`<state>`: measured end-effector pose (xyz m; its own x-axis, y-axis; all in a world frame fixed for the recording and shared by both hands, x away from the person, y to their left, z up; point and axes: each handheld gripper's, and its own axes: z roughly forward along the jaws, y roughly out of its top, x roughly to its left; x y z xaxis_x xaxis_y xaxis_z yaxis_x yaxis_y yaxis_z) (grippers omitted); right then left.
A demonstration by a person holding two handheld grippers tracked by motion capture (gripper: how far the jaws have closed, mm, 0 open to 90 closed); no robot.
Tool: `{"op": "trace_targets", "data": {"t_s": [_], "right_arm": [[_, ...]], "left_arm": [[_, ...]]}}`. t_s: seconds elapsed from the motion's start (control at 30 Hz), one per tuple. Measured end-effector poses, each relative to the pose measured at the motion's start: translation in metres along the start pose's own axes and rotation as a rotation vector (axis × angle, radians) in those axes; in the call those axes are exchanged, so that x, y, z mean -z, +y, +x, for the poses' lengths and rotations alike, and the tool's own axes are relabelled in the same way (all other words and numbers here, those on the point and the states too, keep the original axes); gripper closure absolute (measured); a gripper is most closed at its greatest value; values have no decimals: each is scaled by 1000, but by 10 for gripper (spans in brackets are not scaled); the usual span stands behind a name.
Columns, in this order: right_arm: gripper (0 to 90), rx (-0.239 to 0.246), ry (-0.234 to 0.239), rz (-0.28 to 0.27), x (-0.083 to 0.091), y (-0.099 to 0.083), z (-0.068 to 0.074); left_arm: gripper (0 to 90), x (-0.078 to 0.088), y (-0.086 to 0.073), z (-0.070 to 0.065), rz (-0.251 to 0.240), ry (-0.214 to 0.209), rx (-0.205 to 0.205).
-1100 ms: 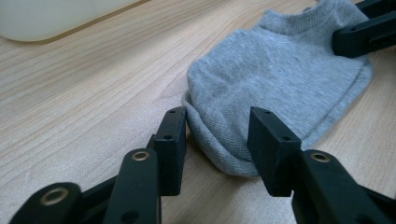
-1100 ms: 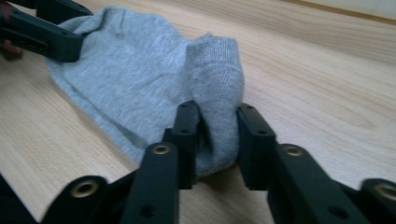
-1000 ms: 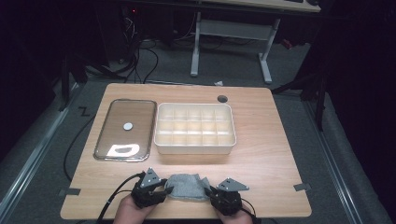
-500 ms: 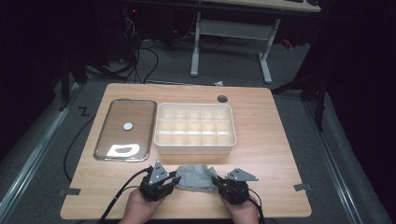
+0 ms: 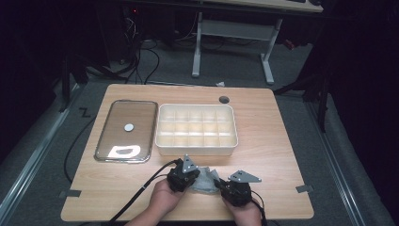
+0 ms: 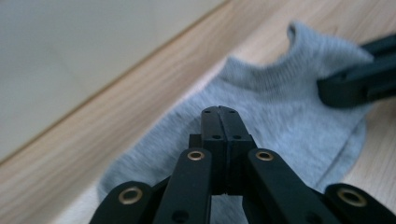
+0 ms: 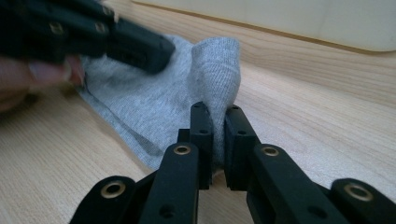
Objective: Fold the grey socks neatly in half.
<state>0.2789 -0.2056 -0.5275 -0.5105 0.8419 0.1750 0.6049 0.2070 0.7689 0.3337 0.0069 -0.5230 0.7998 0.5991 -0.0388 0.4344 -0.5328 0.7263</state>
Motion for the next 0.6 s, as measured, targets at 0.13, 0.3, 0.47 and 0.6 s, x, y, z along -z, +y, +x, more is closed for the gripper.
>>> {"op": "trace_targets", "data": {"t_s": [0.13, 0.3, 0.47, 0.6], "right_arm": [[849, -42, 13, -26, 6, 3, -4], [851, -44, 62, -68, 15, 9, 5], [852, -42, 116, -92, 18, 14, 17], [852, -51, 113, -94, 17, 13, 17]], "left_arm": [[898, 0, -2, -12, 0, 16, -29], [898, -3, -2, -24, -4, 79, -73], [899, -5, -3, -34, -14, 134, -121], [899, -5, -3, -33, -16, 124, -114]]}}
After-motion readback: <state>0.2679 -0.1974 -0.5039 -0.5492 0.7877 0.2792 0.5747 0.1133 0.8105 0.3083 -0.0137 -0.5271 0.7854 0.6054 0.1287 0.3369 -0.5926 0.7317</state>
